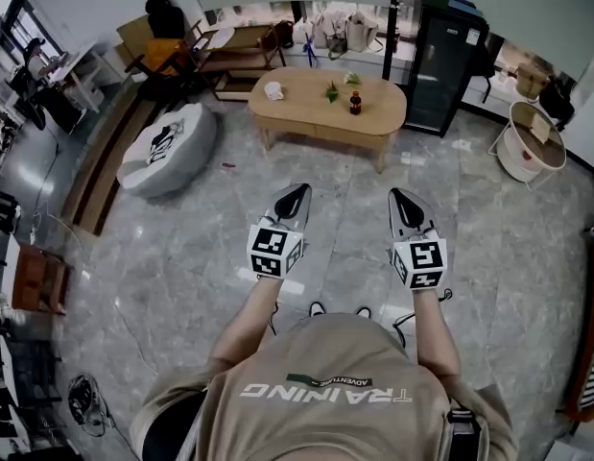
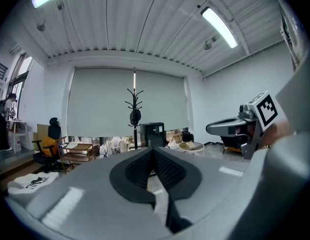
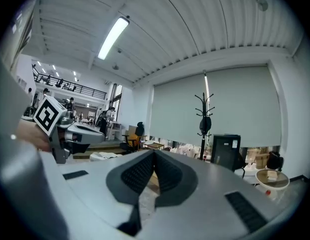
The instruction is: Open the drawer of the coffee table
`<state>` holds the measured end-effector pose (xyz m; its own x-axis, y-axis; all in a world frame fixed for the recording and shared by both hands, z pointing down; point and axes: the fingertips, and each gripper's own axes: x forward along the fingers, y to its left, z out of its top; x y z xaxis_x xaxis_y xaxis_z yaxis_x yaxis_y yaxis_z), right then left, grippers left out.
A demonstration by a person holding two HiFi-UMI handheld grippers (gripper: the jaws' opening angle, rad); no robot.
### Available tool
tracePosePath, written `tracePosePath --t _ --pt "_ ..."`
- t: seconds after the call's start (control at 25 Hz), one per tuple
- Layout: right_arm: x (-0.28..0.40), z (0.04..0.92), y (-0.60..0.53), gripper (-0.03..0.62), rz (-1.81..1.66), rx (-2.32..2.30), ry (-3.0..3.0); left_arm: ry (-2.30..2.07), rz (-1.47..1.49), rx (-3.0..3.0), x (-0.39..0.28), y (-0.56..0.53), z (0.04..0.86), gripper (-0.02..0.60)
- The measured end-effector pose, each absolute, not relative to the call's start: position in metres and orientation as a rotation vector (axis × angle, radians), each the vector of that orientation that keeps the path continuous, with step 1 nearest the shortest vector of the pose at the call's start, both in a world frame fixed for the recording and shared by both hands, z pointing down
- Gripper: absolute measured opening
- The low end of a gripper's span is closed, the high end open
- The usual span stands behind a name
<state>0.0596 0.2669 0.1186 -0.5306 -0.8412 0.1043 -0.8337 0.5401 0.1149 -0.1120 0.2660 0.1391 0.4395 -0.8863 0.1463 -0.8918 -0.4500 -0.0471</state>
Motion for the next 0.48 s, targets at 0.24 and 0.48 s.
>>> tracePosePath --t 0.24,0.48 --pt "0.054 0.133 0.270 0.003 -0.042 1.401 -2.613 -1.609 0.232 2.601 -0.120 0.269 0.152 0.006" --pt "0.040 0.138 0.264 0.003 -0.060 1.379 -2.590 -1.616 0.190 2.560 -0.137 0.260 0.160 0.006"
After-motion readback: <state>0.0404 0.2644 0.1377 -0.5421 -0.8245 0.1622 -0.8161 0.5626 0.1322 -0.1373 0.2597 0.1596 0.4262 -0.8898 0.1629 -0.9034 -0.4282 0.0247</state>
